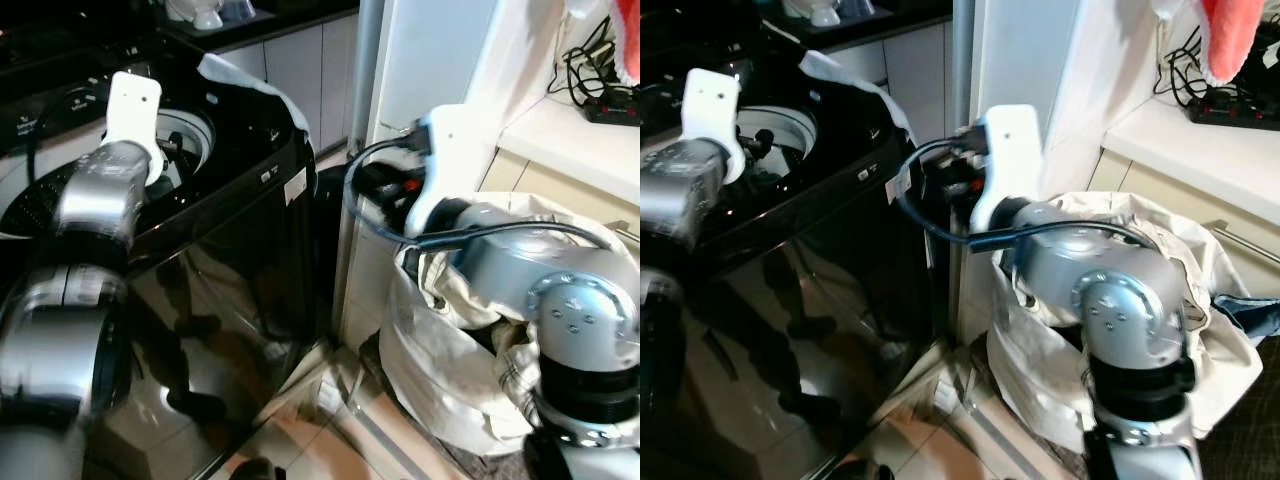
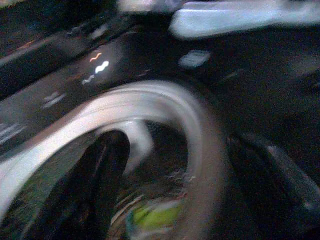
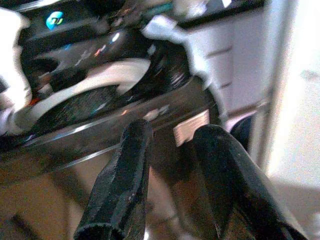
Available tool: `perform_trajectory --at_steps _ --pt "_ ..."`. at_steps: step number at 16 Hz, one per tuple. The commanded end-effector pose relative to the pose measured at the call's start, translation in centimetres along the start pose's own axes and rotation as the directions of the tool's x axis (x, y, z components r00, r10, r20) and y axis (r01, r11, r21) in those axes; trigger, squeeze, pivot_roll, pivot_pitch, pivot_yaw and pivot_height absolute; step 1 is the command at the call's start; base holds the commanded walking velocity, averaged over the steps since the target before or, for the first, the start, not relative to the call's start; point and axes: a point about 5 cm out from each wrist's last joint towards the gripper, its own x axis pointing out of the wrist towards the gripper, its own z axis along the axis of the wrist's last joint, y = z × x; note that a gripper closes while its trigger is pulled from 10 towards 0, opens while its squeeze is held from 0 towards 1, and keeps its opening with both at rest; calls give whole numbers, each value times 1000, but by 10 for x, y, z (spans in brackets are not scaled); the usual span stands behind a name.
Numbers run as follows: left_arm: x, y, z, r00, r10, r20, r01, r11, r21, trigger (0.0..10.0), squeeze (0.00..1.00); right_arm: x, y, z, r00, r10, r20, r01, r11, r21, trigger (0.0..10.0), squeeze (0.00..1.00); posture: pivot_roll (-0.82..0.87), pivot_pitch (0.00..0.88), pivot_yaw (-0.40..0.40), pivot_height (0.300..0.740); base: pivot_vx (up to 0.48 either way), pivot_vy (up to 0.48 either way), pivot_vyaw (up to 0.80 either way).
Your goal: Clothes washing
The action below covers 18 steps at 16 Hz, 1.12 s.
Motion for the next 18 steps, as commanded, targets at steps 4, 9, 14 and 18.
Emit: perform_trajectory --at_steps 4,9,14,18 --pt "-65 -98 0 742 -574 346 618 786 -20 10000 0 -19 -85 3 857 -515 -19 485 818 -309 10000 1000 16 0 17 740 0 0 0" --pt "-96 -147 -16 597 -717 359 769 639 -3 10000 0 -51 -114 9 761 -645 -63 575 717 -394 10000 1000 -23 0 35 740 0 0 0" --pt "-123 -160 -20 423 -855 299 892 451 27 10000 0 -73 -124 -4 805 -561 -194 440 783 -440 10000 1000 -33 0 43 740 0 0 0" --pt "-128 -160 -21 408 -868 284 902 432 25 10000 0 -78 -116 1 876 -443 -190 323 832 -451 10000 1000 -30 0 40 740 0 0 0"
